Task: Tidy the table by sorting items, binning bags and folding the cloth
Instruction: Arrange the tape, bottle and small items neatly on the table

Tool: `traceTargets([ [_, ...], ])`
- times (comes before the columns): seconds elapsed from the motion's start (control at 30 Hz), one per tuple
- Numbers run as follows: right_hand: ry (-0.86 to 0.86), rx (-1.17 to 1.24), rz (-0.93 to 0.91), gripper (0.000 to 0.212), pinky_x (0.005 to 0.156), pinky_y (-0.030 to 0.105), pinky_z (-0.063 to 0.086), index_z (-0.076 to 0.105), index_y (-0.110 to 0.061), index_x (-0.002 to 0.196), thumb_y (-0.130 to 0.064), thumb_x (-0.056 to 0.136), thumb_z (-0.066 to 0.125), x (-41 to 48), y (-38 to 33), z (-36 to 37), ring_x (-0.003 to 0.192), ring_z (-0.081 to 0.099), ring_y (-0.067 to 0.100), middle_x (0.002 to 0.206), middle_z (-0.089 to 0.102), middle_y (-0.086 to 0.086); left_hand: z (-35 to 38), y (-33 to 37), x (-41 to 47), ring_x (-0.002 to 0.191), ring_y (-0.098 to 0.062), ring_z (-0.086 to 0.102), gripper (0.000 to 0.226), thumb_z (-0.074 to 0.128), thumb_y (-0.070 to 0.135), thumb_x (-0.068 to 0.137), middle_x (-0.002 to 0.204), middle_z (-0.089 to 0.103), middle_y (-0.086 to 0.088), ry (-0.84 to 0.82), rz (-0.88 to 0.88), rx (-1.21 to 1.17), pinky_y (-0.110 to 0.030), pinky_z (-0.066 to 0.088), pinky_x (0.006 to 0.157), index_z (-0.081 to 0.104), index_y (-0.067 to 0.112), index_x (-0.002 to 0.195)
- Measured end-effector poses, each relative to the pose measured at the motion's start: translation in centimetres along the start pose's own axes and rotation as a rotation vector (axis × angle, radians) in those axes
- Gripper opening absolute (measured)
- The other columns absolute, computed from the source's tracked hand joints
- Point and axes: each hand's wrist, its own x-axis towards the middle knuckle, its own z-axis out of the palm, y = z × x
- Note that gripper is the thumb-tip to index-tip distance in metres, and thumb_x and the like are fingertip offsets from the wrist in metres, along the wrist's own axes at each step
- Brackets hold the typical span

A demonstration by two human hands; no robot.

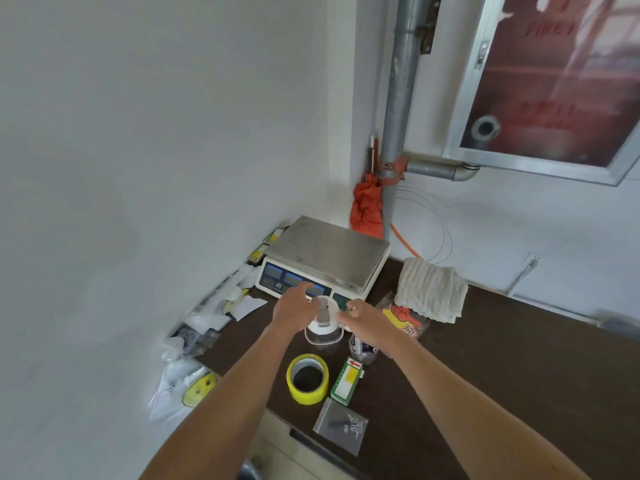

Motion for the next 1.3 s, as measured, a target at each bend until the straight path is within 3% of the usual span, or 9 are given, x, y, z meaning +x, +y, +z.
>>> traceTargets([
  [0.1, 0.0, -0.002, 0.024, 0.068, 0.087, 0.036, 0.048, 0.033, -0.017, 0.153, -0.046, 0.093, 0.049, 0.1, -0.2, 1.1, 0.106, 0.061, 0.023, 0.134, 0.059, 0.01, 0.8, -1.7, -0.5, 0.133, -0.029, 0.053, 0.055, 0.052, 0.043, 0.1, 0.147, 0.056, -0.006, 0.017, -0.064, -0.043, -0.042, 0.045, 0.106, 0.043, 0.021, 0.149],
  [0.2, 0.033, 0.111, 0.113, 0.07, 0.064, 0.028, 0.039, 0.036, -0.017, 0.15, -0.047, 0.089, 0.05, 0.4, -0.1, 2.0, 0.074, 0.052, 0.01, 0.102, 0.059, -0.001, 1.6, -2.6, -0.8, 0.134, -0.032, 0.052, 0.061, 0.052, 0.044, 0.1, 0.147, 0.056, -0.011, -0.007, -0.133, -0.086, -0.041, 0.044, 0.105, 0.038, 0.015, 0.152],
  [0.3, 0.057, 0.126, 0.137, 0.052, 0.061, 0.028, 0.036, 0.051, -0.013, 0.136, -0.042, 0.092, 0.05, 0.6, -0.2, 2.8, 0.065, 0.046, 0.01, 0.078, 0.051, -0.005, 2.5, -3.2, -0.8, 0.137, -0.034, 0.049, 0.065, 0.049, 0.046, 0.101, 0.149, 0.052, -0.015, -0.048, -0.194, -0.143, -0.041, 0.041, 0.107, 0.036, 0.008, 0.152],
  [0.5, 0.024, 0.062, 0.09, 0.035, 0.099, 0.044, 0.043, 0.057, -0.009, 0.127, -0.028, 0.097, 0.051, 0.4, -0.8, 3.3, 0.112, 0.058, 0.031, 0.126, 0.061, 0.021, 4.7, -4.3, -0.6, 0.131, -0.035, 0.052, 0.068, 0.043, 0.059, 0.1, 0.142, 0.055, -0.015, -0.097, -0.248, -0.285, -0.042, 0.042, 0.103, 0.045, 0.009, 0.145],
  [0.73, 0.009, 0.214, 0.263, 0.088, 0.091, 0.034, 0.038, 0.024, -0.011, 0.157, -0.046, 0.085, 0.062, 3.0, 0.9, 4.0, 0.12, 0.049, 0.022, 0.151, 0.044, 0.011, 5.3, -4.4, -0.5, 0.127, -0.03, 0.056, 0.063, 0.05, 0.056, 0.096, 0.14, 0.058, -0.01, -0.132, -0.281, -0.433, -0.045, 0.045, 0.108, 0.052, 0.015, 0.143],
  [0.8, -0.018, 0.271, 0.303, 0.073, 0.09, 0.034, 0.044, 0.035, -0.013, 0.15, -0.04, 0.088, 0.064, 3.9, 0.8, 4.4, 0.116, 0.053, 0.023, 0.137, 0.051, 0.009, 5.1, -4.4, -0.3, 0.123, -0.029, 0.058, 0.06, 0.053, 0.053, 0.095, 0.136, 0.061, -0.008, -0.135, -0.297, -0.469, -0.044, 0.047, 0.105, 0.055, 0.015, 0.14],
  [0.93, -0.071, 0.286, 0.329, 0.036, 0.058, 0.028, 0.035, 0.054, -0.015, 0.122, -0.032, 0.091, 0.062, 4.5, 0.0, 4.8, 0.064, 0.041, 0.013, 0.076, 0.042, -0.002, 4.8, -4.3, -0.4, 0.113, -0.025, 0.062, 0.053, 0.053, 0.051, 0.094, 0.126, 0.065, -0.006, -0.117, -0.322, -0.526, -0.041, 0.05, 0.099, 0.06, 0.016, 0.133],
  [1.1, -0.118, 0.404, 0.324, 0.048, 0.101, 0.041, 0.045, 0.049, -0.02, 0.139, -0.03, 0.093, 0.062, 4.0, 0.1, 4.3, 0.129, 0.049, 0.024, 0.137, 0.052, 0.006, 4.6, -4.0, -0.4, 0.111, -0.03, 0.064, 0.05, 0.049, 0.052, 0.092, 0.12, 0.069, -0.009, -0.078, -0.326, -0.473, -0.046, 0.051, 0.101, 0.067, 0.018, 0.124],
  [1.3, -0.157, 0.452, 0.2, 0.048, 0.108, 0.04, 0.042, 0.053, -0.021, 0.137, -0.033, 0.092, 0.066, 3.5, 0.6, 2.3, 0.128, 0.05, 0.022, 0.137, 0.055, 0.004, 3.6, -1.5, -0.4, 0.112, -0.031, 0.061, 0.047, 0.048, 0.047, 0.096, 0.121, 0.067, -0.012, 0.026, -0.359, -0.48, -0.042, 0.048, 0.101, 0.069, 0.014, 0.122],
])
